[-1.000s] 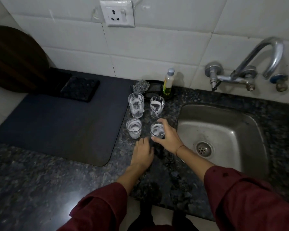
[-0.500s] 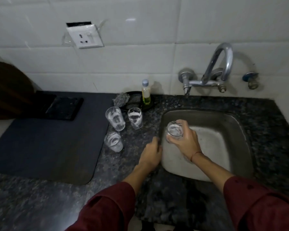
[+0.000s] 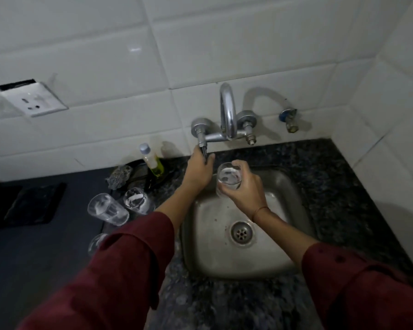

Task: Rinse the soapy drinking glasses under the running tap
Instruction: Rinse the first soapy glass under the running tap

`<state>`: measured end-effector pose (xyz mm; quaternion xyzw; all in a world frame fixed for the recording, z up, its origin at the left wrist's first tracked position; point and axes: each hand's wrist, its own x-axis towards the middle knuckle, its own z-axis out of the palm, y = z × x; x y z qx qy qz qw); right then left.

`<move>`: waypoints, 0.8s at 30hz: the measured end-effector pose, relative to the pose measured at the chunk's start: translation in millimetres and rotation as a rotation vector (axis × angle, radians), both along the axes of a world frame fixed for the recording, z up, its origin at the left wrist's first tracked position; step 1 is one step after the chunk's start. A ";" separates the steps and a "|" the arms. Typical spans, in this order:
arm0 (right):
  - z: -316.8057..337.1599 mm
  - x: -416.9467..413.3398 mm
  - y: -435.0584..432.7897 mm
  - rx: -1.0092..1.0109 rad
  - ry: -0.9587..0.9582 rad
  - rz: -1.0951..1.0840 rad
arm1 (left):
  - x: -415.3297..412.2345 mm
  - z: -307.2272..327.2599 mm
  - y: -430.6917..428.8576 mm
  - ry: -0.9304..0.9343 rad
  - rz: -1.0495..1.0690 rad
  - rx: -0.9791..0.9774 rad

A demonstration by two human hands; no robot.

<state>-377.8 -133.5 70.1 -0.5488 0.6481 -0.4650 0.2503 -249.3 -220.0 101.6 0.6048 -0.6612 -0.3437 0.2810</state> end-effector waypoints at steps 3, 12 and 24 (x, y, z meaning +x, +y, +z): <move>1.4 -3.6 -9.5 0.007 -0.008 0.003 | -10.1 -0.1 -13.3 0.028 0.077 -0.020; -3.7 1.8 -25.1 0.034 0.030 -0.065 | -18.0 -16.2 -28.2 0.082 0.208 -0.068; -5.3 10.1 -25.5 0.045 0.046 -0.102 | -12.9 -23.3 -27.7 0.241 0.259 -0.033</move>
